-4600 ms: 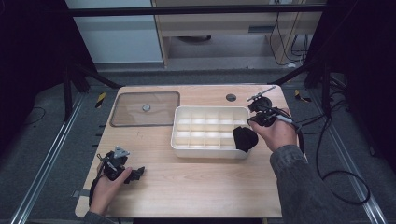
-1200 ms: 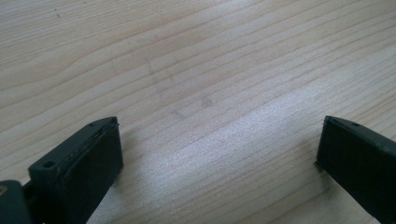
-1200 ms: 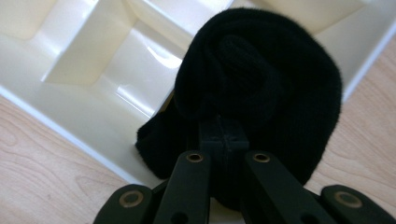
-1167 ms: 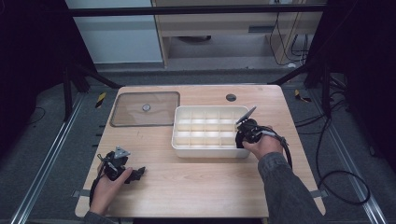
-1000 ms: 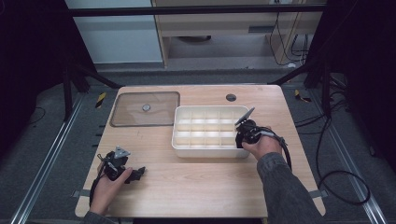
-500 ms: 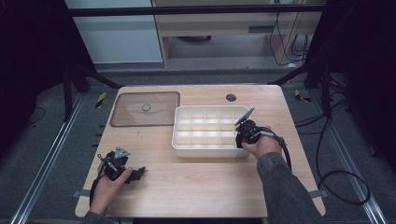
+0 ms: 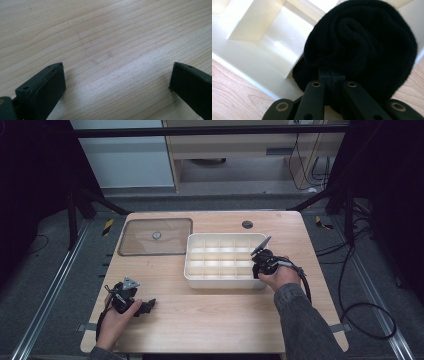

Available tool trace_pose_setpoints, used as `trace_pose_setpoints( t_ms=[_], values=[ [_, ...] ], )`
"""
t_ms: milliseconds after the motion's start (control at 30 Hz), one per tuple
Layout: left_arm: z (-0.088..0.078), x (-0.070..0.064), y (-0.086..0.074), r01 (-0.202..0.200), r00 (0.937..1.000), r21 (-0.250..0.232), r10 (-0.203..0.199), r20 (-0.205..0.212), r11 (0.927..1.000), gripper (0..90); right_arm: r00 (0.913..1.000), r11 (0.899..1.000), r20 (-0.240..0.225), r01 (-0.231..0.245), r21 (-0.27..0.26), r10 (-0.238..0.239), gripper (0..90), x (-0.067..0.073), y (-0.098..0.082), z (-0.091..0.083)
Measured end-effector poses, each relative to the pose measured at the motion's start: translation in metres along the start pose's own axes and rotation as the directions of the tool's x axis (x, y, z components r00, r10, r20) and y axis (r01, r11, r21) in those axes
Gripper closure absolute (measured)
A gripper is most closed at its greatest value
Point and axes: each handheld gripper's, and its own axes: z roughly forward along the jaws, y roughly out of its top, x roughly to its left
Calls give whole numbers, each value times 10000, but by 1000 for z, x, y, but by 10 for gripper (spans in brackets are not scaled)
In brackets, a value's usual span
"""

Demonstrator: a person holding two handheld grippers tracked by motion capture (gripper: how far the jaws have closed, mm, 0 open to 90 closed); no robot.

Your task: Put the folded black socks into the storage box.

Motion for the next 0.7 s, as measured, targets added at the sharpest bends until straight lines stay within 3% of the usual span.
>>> trace_pose_setpoints(
  t_ms=[433, 700],
  values=[
    [0, -1, 0, -33, 10000, 17, 33, 1, 10000, 0, 9998, 9997, -70, -200, 136, 201, 900, 1, 1, 3],
    [0, -1, 0, -38, 10000, 16, 38, 3, 10000, 0, 10000, 9998, -35, -76, 175, 77, 900, 0, 1, 4]
  ],
)
